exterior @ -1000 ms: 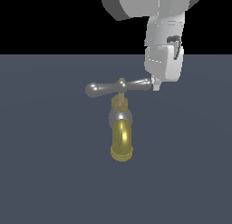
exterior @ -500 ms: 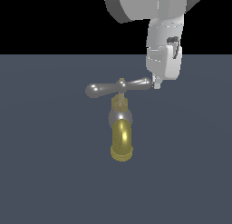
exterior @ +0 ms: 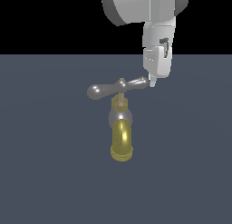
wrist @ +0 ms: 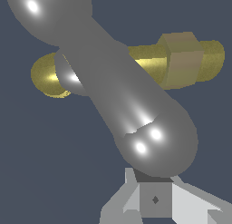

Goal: Turn on the faucet by rotating a designated handle.

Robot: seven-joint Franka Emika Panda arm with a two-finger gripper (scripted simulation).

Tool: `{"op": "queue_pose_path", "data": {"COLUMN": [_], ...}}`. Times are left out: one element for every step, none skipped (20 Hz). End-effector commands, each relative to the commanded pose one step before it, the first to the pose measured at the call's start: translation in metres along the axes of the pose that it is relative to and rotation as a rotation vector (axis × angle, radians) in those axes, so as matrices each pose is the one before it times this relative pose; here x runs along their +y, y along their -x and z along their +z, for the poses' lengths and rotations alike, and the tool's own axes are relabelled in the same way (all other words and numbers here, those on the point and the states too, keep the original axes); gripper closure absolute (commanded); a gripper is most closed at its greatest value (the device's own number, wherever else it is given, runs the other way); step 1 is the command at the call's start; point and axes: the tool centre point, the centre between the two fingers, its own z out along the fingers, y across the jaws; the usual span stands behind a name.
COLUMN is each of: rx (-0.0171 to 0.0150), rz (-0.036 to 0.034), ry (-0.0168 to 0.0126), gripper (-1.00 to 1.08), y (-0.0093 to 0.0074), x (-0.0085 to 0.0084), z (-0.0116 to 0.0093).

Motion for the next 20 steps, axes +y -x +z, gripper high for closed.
{"op": "queue_pose_path", "data": {"rx": [0.00761,-0.00001,-0.00001,-0.00001,-0.00003,-0.00002,-0.00004,-0.00003,-0.00007,-0.00006,0.00000,-0.01257,0.00085,0.00087,0.00087,0.00087,0.00088,0.00088,0.00088,0.00088], "rz": [-0.04134,-0.00058,-0.00071,-0.00041,-0.00071,-0.00041,-0.00070,-0.00040,-0.00069,-0.00040,0.00000,0.04359,-0.00300,-0.00304,-0.00304,-0.00304,-0.00307,-0.00307,-0.00307,-0.00307], "ry": [0.00652,0.00037,0.00046,0.00027,0.00046,0.00027,0.00047,0.00027,0.00048,0.00028,0.00000,-0.00721,0.00051,0.00051,0.00051,0.00051,0.00052,0.00052,0.00052,0.00052], "gripper": [1.08,1.08,1.08,1.08,1.08,1.08,1.08,1.08,1.08,1.08,1.08,1.08,1.08,1.08,1.08,1.08,1.08,1.08,1.08,1.08], "y": [-0.03161,-0.00249,-0.00255,-0.00235,-0.00251,-0.00232,-0.00248,-0.00228,-0.00244,-0.00223,0.00000,0.03135,-0.00811,-0.00817,-0.00820,-0.00822,-0.00826,-0.00828,-0.00828,-0.00828], "x": [0.01368,0.00329,0.00326,0.00326,0.00322,0.00322,0.00318,0.00318,0.00314,0.00314,0.00000,-0.00911,0.00116,0.00117,0.00118,0.00119,0.00120,0.00120,0.00121,0.00121], "z": [-0.00156,-0.00011,-0.00016,-0.00005,-0.00017,-0.00006,-0.00018,-0.00007,-0.00019,-0.00008,0.00000,0.00237,-0.00023,-0.00023,-0.00023,-0.00023,-0.00023,-0.00023,-0.00023,-0.00023]}}
